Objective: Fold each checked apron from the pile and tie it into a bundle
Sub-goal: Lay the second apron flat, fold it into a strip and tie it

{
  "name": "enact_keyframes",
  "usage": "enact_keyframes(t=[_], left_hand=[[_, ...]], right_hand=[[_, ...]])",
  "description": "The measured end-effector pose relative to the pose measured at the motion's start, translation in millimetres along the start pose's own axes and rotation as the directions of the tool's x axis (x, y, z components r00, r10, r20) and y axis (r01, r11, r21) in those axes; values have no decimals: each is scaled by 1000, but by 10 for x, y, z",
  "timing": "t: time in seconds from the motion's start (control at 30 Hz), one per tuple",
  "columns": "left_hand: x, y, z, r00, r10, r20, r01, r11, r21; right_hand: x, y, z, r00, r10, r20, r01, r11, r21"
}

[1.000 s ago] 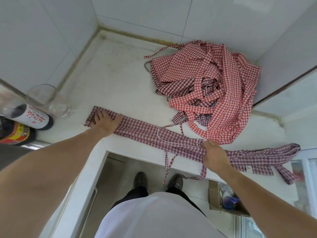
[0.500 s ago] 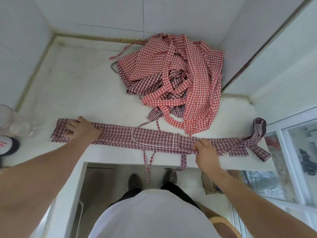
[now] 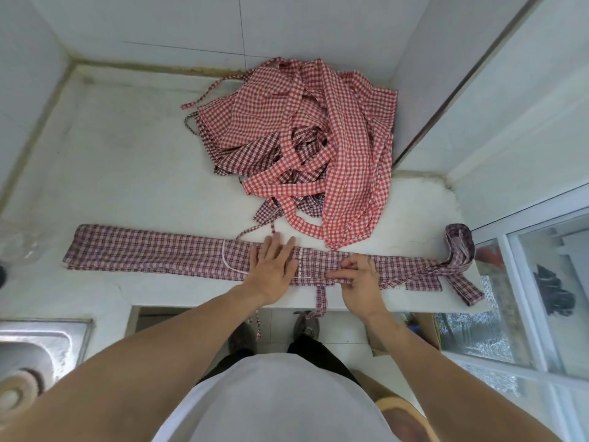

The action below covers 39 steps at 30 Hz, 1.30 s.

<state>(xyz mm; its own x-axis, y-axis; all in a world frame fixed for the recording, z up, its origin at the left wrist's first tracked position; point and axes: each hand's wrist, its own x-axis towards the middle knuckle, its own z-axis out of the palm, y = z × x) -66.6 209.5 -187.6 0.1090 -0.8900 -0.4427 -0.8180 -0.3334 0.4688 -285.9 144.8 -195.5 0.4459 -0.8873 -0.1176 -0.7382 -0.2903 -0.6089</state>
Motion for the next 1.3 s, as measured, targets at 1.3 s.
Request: enact_keyframes(t=[1.3], left_hand=[[316,491,181,904,-428,-9,417,876,242]], right_hand=[[555,1011,-1471,973,229,-33,-185,686,-703]])
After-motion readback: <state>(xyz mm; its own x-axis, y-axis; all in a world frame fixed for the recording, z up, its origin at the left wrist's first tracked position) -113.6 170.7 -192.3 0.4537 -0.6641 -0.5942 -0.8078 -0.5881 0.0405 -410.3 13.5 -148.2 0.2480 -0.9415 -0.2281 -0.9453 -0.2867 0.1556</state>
